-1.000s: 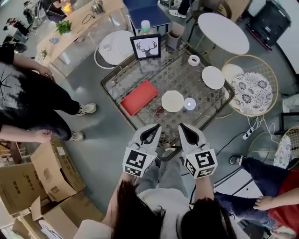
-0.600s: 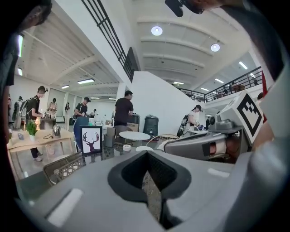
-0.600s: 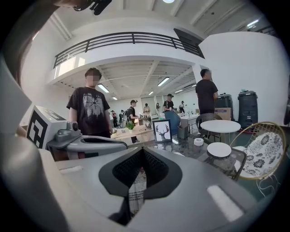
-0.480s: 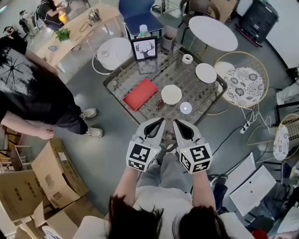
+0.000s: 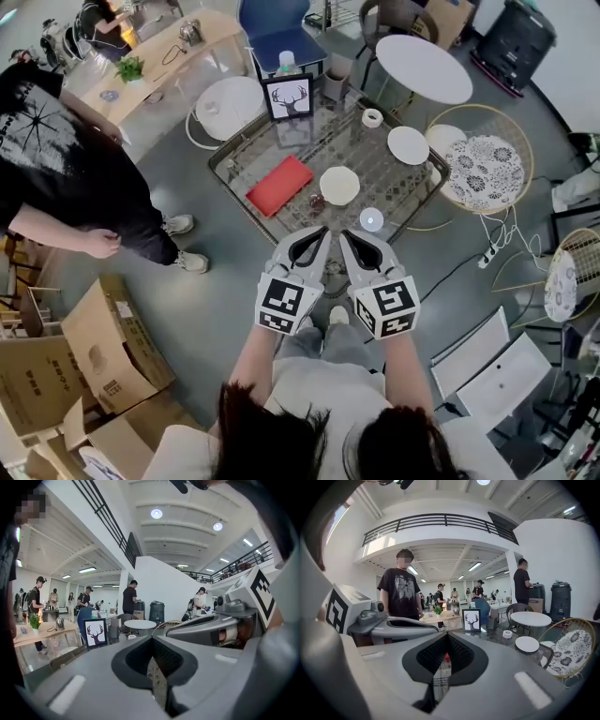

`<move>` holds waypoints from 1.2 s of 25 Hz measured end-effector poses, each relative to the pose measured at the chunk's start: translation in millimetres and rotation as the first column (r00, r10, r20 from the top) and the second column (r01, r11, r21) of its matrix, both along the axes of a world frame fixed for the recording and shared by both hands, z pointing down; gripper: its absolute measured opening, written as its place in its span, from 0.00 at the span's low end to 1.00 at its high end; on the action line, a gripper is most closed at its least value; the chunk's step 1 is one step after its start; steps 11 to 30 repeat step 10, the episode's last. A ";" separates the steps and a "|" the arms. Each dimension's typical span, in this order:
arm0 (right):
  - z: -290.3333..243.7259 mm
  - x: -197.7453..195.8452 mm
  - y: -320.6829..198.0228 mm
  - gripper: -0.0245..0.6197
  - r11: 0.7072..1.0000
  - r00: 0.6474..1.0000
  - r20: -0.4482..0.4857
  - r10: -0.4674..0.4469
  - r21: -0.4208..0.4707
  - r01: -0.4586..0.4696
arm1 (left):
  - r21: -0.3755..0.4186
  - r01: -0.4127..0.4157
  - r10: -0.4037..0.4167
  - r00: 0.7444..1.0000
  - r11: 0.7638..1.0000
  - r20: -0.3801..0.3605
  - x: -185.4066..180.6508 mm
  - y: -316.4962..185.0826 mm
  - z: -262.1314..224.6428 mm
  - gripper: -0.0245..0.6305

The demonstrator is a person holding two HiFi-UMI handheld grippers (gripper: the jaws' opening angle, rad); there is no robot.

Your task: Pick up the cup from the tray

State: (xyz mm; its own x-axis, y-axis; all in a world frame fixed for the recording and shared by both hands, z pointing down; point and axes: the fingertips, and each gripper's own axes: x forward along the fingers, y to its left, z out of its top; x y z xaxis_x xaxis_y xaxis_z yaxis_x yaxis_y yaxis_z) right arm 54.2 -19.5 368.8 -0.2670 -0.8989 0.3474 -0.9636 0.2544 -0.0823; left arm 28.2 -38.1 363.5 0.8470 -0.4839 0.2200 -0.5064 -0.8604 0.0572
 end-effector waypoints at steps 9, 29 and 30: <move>-10.5 14.0 -2.3 0.07 1.000 1.000 0.000 -0.030 0.007 0.030 | 0.006 0.029 -0.029 1.000 1.000 0.011 19.1 1.3 -9.8 0.04; -11.5 17.1 -3.5 0.07 0.999 1.000 -0.002 -0.031 0.008 0.031 | 0.006 0.032 -0.032 0.999 0.999 0.011 21.6 0.3 -10.9 0.04; -11.5 17.1 -3.5 0.07 0.999 1.000 -0.002 -0.031 0.008 0.031 | 0.006 0.032 -0.032 0.999 0.999 0.011 21.6 0.3 -10.9 0.04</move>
